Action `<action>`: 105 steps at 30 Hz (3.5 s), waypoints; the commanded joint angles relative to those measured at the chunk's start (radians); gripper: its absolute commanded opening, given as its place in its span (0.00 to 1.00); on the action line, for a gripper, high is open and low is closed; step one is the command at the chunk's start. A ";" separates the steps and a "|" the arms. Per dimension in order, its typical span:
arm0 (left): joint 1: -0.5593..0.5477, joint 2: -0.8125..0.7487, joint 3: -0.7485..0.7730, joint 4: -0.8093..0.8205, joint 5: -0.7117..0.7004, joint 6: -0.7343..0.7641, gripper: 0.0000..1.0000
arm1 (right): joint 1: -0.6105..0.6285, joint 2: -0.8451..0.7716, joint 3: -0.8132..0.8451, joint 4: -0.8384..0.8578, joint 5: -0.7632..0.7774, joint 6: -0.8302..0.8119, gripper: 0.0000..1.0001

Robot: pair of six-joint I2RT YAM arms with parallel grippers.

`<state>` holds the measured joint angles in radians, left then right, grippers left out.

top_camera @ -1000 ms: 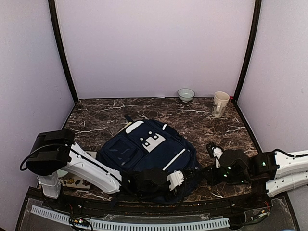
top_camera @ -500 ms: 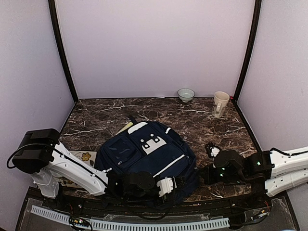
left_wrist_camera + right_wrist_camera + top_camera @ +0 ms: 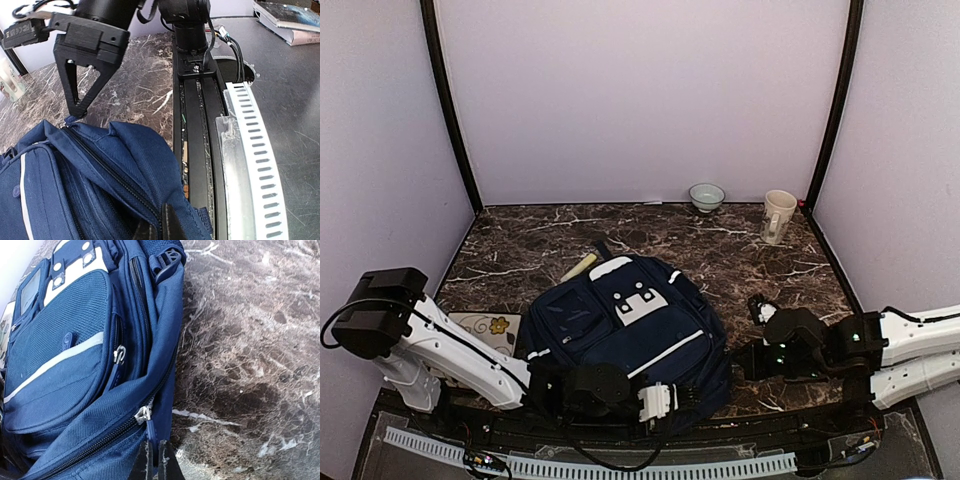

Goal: Pack the student bag
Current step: Zip the student bag into the largest pocket of the bag.

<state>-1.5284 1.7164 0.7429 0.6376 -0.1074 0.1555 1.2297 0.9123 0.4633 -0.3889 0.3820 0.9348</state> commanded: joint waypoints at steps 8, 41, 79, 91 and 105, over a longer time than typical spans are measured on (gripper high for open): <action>-0.159 -0.126 -0.007 0.008 0.271 0.158 0.00 | -0.151 -0.037 0.000 -0.137 0.330 0.050 0.00; -0.083 -0.453 -0.369 0.013 -0.127 0.141 0.00 | -0.197 -0.177 -0.153 0.317 -0.475 -0.378 0.70; -0.042 -0.716 -0.533 0.025 -0.140 0.099 0.00 | 0.034 0.313 -0.088 0.859 -0.640 -0.436 0.29; -0.042 -0.714 -0.527 0.024 -0.147 0.098 0.00 | 0.054 0.254 -0.099 0.770 -0.555 -0.410 0.00; -0.042 -0.716 -0.521 0.023 -0.168 0.097 0.00 | 0.016 0.108 -0.152 0.318 0.026 -0.176 0.00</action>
<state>-1.5692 1.0252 0.2047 0.5922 -0.2432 0.2649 1.3018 1.0515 0.3828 0.1448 0.1005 0.6743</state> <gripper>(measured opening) 0.030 0.047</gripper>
